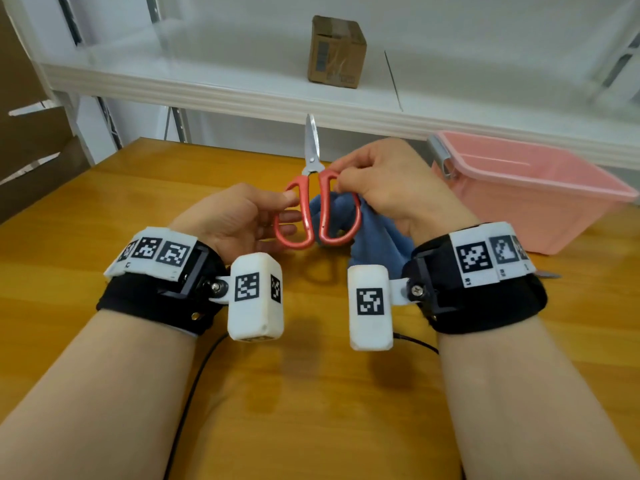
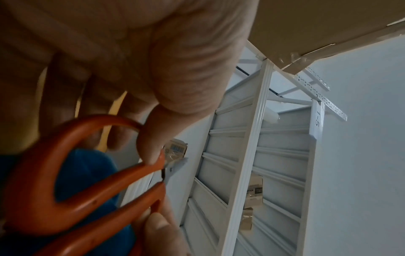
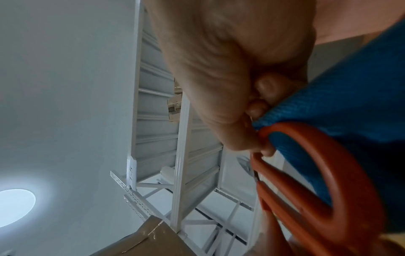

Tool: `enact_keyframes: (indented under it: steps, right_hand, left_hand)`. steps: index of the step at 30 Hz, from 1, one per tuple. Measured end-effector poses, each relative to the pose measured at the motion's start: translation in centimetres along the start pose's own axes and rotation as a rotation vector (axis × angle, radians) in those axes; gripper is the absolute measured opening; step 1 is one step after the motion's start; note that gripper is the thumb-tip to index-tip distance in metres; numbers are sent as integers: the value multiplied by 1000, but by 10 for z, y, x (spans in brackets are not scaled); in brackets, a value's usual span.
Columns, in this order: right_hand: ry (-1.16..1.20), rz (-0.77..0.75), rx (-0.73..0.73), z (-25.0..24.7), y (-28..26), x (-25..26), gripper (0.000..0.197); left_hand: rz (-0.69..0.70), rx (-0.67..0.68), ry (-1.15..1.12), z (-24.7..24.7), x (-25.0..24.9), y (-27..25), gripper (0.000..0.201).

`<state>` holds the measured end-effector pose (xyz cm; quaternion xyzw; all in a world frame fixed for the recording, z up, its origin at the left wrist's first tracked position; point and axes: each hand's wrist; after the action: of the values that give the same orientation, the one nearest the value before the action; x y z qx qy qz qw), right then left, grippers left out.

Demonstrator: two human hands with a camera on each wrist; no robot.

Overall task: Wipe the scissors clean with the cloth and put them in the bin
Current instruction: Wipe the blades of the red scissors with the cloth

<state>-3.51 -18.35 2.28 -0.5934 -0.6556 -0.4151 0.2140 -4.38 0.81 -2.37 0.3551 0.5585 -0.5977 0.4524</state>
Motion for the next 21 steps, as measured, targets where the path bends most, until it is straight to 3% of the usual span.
enact_keyframes:
  steps: [2, 7, 10, 16, 21]
  right_hand:
    - [53, 15, -16, 1, 2, -2, 19]
    - [38, 27, 74, 2, 5, -12, 26]
    - [62, 16, 120, 1, 3, -10, 16]
    - [34, -9, 199, -9, 1, -9, 16]
    - [-69, -24, 267, -13, 2, -11, 16]
  left_hand:
    - [0, 70, -14, 3, -1, -1, 10]
    - [161, -23, 48, 5, -1, 2, 17]
    - [209, -23, 40, 6, 0, 1, 19]
    - [246, 15, -34, 3, 2, 3, 23]
    - [312, -143, -9, 5, 6, 3, 22]
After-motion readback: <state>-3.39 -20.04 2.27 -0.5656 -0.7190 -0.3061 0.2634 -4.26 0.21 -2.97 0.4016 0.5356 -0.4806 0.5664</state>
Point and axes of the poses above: each hand's wrist, its own y-axis towards the middle knuckle, its own z-axis out of the palm, x = y × z, and after that the axes turned 14 degrees about -x, right-handed
